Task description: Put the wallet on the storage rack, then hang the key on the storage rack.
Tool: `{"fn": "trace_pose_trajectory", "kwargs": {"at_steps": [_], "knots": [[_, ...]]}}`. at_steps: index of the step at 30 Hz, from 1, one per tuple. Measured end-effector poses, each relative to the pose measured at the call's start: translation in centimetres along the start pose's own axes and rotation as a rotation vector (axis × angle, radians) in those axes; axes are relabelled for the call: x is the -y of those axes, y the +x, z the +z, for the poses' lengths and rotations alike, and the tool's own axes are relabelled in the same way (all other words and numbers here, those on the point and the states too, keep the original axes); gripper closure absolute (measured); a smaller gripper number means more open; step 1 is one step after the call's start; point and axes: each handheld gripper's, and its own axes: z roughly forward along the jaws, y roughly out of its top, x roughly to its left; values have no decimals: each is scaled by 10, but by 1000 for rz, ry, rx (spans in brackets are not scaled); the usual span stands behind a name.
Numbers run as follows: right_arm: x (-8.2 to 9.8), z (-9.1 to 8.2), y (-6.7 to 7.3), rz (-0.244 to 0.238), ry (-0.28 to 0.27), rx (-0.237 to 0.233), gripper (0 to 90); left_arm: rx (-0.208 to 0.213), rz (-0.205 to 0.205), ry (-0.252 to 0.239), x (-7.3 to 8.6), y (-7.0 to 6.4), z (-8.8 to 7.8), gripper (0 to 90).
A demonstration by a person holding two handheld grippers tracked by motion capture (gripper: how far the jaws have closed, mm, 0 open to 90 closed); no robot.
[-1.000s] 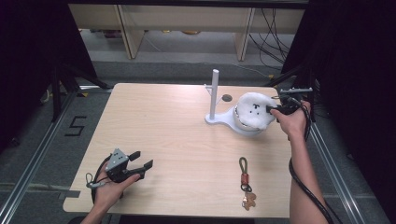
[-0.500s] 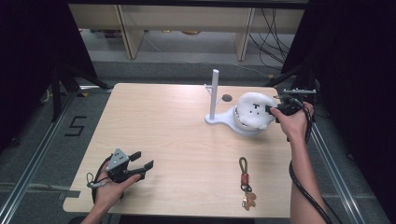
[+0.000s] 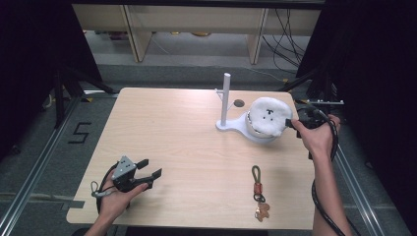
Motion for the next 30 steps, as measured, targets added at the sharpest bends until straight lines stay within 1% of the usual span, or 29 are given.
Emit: {"fn": "trace_pose_trajectory", "kwargs": {"at_steps": [1, 2, 3, 4, 5, 6, 8, 9, 10, 11, 12, 13, 14, 15, 16, 17, 18, 19, 20, 21, 22, 23, 24, 25, 26, 27, 28, 29, 30], "knots": [[3, -1, 1, 4, 4, -11, 470, -1, -1, -1, 0, 0, 0, 315], [6, -4, 1, 0, 24, -1, 470, -1, -1, 0, 0, 0, 0, 315], [10, -4, 1, -9, 27, -10, 470, 0, 0, 0, 0, 0, 0, 316], [10, -4, 1, -9, 27, -10, 470, 0, 0, 0, 0, 0, 0, 316], [19, -6, 2, -21, 74, -13, 463, 2, 4, -2, 0, 0, 0, 316], [22, -7, 2, -20, 91, -11, 464, 9, 4, -6, 0, 0, 1, 316], [29, -8, 5, -32, 135, -3, 464, 3, 5, 0, 0, -1, 0, 316], [32, -8, 7, -29, 155, -7, 464, 5, 5, -3, -1, -1, 0, 316], [35, -11, 15, 56, 209, 0, 467, 9, 5, -10, 0, -1, 0, 316], [38, -9, 14, 4, 220, 6, 473, 10, 6, -10, 0, -2, 0, 316], [41, -7, 17, -3, 236, 4, 479, 10, 10, -8, 0, -2, -1, 316], [44, -5, 16, -42, 257, -8, 482, 10, 12, -9, 0, -2, -1, 316], [47, -4, 18, -56, 272, -14, 486, -1, 13, -1, 0, -2, -2, 316], [49, -7, 26, 6, 336, -33, 492, -4, 14, 2, 0, -2, -2, 316], [51, -5, 26, -8, 352, -37, 496, -5, 12, 1, 0, -2, -2, 316], [53, -4, 30, 13, 377, -36, 505, 1, 13, -7, 1, -1, -1, 316], [55, -2, 31, 1, 386, -33, 510, 1, 12, -5, 1, -1, -1, 316], [58, -2, 34, 14, 412, -40, 520, -3, 12, -2, 1, -1, -1, 316], [61, 0, 37, 44, 418, -29, 531, -10, 12, 5, 1, -1, -2, 316], [61, 0, 37, 44, 418, -29, 531, -10, 12, 5, 1, -1, -2, 316], [67, 3, 39, 32, 435, -33, 557, -14, 13, 10, 1, -1, -1, 316], [69, 4, 39, 30, 455, -40, 570, -2, 8, 0, 1, -1, 0, 316], [71, 6, 38, -1, 469, -36, 586, -3, 12, 4, 1, -1, 0, 316], [75, 7, 41, 24, 493, -24, 601, -4, 19, 9, 0, -3, -1, 316], [78, 8, 40, -21, 499, -39, 609, 8, 20, -4, 0, -3, -2, 316], [81, 10, 42, -19, 516, -30, 614, -3, 23, -2, -1, -3, -3, 315], [85, 13, 41, -65, 501, -48, 620, 3, 24, -9, 0, -3, -3, 315], [88, 13, 44, -38, 529, -46, 624, 2, 22, -4, 0, -3, -4, 315], [91, 15, 47, -43, 545, -49, 626, 0, 19, -8, 1, -2, -5, 315]]}}
